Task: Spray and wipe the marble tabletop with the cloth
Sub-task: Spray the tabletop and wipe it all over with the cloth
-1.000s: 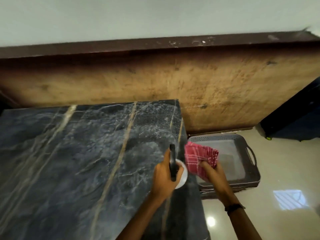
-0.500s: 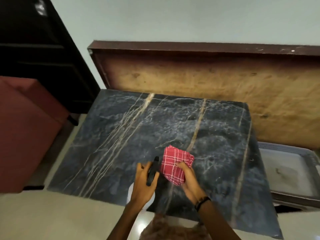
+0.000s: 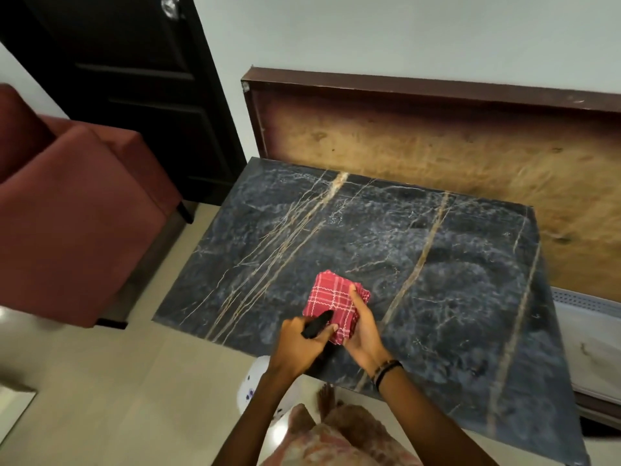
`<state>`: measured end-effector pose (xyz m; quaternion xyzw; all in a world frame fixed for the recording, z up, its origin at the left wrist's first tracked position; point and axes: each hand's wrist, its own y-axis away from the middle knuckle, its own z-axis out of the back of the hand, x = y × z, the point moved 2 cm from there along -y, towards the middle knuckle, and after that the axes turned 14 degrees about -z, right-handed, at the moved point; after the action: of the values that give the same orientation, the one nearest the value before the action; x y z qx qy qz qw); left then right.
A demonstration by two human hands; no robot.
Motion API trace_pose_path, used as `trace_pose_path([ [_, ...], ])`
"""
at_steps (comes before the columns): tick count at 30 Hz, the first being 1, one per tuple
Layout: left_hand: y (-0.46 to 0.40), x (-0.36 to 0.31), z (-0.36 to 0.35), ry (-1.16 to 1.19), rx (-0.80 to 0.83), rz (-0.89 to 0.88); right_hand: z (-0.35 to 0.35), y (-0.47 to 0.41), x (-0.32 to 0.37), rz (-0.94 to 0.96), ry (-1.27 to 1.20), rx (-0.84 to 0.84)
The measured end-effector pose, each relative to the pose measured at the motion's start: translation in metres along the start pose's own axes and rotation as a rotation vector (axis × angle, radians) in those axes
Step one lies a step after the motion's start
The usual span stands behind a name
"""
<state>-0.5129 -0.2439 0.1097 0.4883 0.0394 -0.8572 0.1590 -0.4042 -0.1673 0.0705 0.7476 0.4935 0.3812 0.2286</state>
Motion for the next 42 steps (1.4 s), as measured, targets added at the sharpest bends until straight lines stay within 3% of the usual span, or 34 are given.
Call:
trace_pose_path([
  [5,0.012,0.007,0.008,0.056,-0.068,0.15,-0.007,0.005,-0.007,-0.021,0.002,0.052],
  [15,0.025,-0.014,0.028,0.175,-0.092,0.049,-0.005,0.008,-0.016,0.002,0.056,0.096],
  [23,0.026,-0.015,0.035,0.195,-0.252,0.165,-0.015,0.01,-0.016,0.023,0.105,0.124],
  [35,0.005,-0.008,0.061,0.202,-0.148,0.099,-0.04,-0.008,-0.017,0.056,0.244,0.157],
  [42,-0.018,0.022,0.098,0.168,-0.079,0.037,-0.089,-0.042,-0.021,0.071,0.214,0.111],
])
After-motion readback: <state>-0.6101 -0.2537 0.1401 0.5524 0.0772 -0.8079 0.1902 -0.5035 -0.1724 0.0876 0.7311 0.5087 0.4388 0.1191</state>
